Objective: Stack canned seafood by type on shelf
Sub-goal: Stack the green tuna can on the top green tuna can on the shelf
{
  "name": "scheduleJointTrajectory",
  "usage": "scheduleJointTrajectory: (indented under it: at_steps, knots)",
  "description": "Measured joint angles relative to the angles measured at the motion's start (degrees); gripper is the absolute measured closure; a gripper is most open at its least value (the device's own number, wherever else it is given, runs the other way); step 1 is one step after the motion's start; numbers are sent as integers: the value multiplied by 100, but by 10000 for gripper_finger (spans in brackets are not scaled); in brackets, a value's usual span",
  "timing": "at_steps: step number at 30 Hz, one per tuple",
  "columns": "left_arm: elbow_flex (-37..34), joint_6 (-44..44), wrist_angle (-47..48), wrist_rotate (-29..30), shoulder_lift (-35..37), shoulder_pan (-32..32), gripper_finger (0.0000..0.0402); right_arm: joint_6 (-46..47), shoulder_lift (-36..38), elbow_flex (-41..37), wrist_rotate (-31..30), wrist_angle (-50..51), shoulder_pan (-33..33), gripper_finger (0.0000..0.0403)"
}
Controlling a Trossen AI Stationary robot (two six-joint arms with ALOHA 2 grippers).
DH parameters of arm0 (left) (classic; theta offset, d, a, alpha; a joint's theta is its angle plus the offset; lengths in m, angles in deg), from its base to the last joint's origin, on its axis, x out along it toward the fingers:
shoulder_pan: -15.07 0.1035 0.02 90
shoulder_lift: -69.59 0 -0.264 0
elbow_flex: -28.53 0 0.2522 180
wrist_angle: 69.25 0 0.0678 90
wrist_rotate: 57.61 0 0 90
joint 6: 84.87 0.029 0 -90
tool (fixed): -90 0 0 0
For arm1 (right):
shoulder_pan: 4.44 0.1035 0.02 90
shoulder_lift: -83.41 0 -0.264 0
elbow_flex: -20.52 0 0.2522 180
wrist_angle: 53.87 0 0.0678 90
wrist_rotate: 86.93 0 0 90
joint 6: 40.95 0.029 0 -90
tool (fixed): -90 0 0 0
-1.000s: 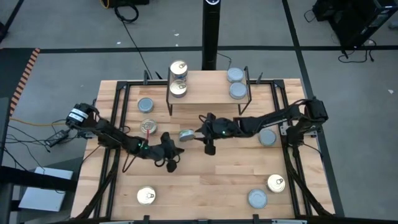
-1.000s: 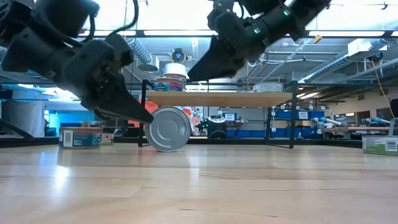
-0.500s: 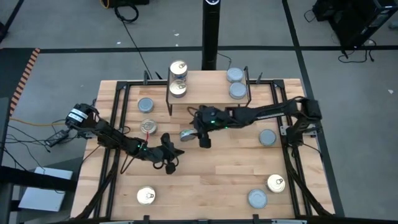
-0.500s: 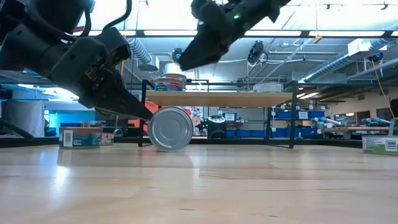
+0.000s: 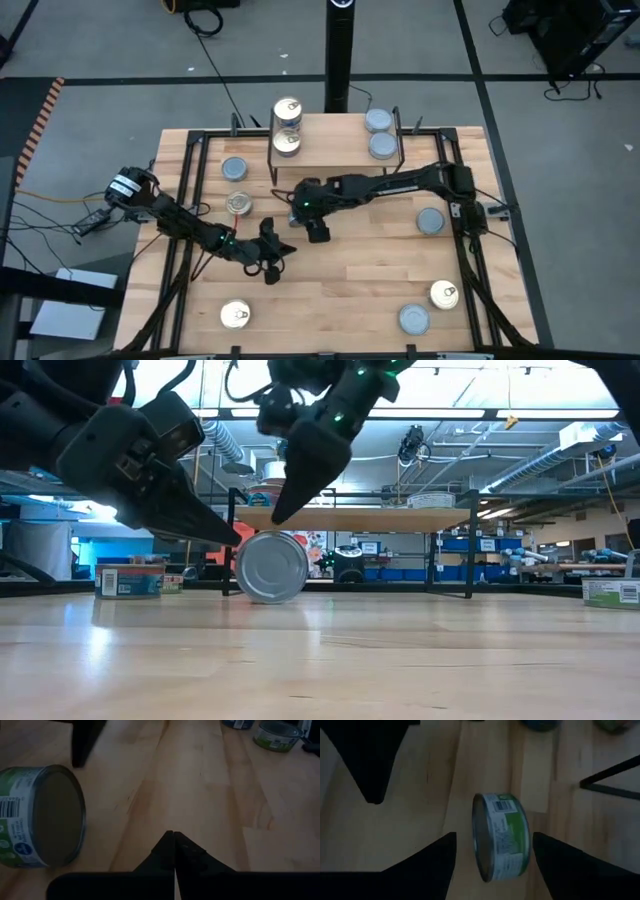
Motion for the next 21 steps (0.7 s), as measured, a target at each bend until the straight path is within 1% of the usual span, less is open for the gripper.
scheduleJointTrajectory:
  at_steps: [5, 8, 10, 17, 21]
  knots:
    - [-2, 12, -8, -7, 0, -45, 400, -24, -366, 342, -19, 151, -12, 94]
    - [-2, 18, 1, -7, 0, -70, 400, -160, -433, 428, -22, 193, -42, 88]
    - [-2, 18, 12, -7, 0, -72, 400, -190, -435, 428, -7, 198, -63, 91]
    - [-2, 16, 25, -7, 0, -72, 400, -162, -433, 428, 0, 172, -126, 122]
    - [-2, 11, 30, -7, 0, -72, 399, -149, -433, 428, 4, 106, -131, 125]
